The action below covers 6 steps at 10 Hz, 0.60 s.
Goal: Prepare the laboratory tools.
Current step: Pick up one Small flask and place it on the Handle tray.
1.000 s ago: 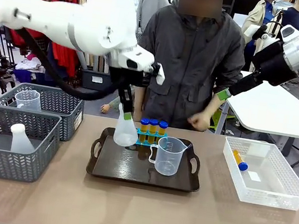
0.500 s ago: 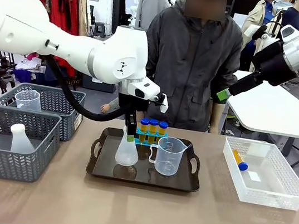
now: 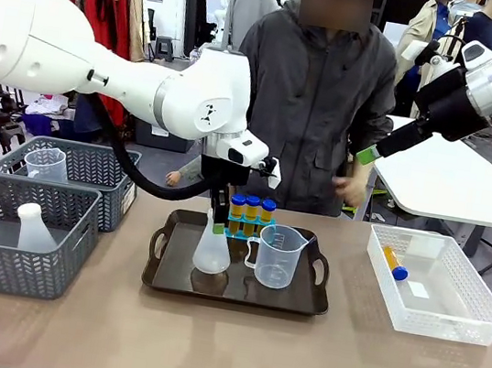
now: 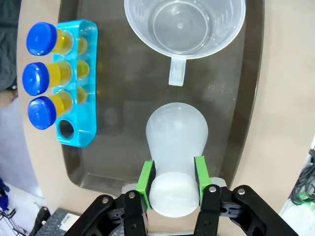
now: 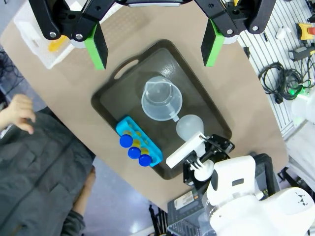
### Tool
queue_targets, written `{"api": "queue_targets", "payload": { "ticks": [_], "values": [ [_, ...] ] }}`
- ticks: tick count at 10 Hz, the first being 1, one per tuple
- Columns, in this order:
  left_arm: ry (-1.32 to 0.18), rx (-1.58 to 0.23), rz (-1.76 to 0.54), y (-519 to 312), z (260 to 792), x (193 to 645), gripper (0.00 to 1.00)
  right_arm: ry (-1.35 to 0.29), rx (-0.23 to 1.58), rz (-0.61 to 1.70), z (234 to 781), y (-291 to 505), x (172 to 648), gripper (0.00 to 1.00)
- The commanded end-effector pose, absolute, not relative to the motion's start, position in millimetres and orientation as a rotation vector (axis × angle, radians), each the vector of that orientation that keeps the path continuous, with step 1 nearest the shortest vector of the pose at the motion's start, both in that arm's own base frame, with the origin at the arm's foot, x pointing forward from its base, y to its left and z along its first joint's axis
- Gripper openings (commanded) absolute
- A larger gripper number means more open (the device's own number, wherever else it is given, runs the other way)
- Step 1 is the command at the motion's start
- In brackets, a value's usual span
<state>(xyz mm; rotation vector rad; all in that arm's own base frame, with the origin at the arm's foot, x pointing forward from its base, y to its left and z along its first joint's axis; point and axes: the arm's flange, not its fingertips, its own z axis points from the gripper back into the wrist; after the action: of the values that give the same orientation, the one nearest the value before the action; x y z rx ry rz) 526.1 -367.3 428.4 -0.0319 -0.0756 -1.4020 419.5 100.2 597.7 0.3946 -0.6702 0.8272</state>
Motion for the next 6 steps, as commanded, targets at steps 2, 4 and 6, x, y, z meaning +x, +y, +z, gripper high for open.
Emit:
{"api": "queue_targets", "payload": {
  "ticks": [2, 4, 6],
  "values": [
    [-0.057, -0.02, -1.408, -364.0, 425.9, 528.4, 0.0, -0.677, 0.396, 0.835, 597.8, 99.0, 420.2, 1.0],
    [-0.051, -0.014, -1.406, -362.9, 422.3, 529.5, 0.38, -0.677, 0.396, 0.835, 597.8, 99.0, 420.2, 1.0],
    [-0.055, -0.015, -1.402, -362.7, 422.9, 528.9, 0.77, -0.677, 0.396, 0.835, 597.8, 99.0, 420.2, 1.0]
  ]
}}
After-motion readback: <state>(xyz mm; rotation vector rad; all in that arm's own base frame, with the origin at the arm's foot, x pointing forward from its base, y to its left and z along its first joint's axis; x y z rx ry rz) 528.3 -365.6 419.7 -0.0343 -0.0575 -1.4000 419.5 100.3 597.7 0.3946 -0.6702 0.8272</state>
